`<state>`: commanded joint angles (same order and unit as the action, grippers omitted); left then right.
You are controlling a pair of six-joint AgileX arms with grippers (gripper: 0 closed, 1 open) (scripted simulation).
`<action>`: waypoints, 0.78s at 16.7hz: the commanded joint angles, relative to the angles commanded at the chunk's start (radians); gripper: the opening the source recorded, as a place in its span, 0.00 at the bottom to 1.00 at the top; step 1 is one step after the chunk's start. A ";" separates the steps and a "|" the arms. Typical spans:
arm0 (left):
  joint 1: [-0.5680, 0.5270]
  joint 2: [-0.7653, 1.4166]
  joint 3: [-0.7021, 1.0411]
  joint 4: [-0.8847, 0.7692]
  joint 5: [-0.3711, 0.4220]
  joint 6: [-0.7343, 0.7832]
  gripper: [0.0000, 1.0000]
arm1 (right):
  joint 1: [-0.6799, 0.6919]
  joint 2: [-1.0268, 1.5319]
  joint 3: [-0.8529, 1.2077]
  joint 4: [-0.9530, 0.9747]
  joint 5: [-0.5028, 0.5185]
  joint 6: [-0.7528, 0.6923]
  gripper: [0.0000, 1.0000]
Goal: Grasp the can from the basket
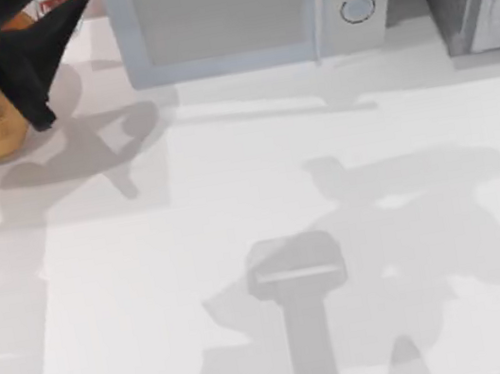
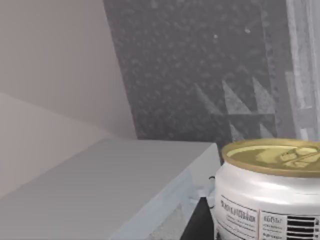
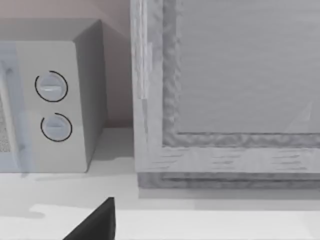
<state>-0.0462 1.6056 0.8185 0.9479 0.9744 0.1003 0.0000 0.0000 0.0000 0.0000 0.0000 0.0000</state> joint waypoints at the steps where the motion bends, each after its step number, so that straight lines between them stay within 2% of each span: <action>1: 0.000 0.043 0.017 0.017 0.025 0.003 0.00 | 0.000 0.000 0.000 0.000 0.000 0.000 1.00; 13: -0.017 0.529 0.202 0.190 0.331 0.060 0.00 | 0.000 0.000 0.000 0.000 0.000 0.000 1.00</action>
<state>-0.0636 2.1350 1.0201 1.1381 1.3050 0.1602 0.0000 0.0000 0.0000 0.0000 0.0000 0.0000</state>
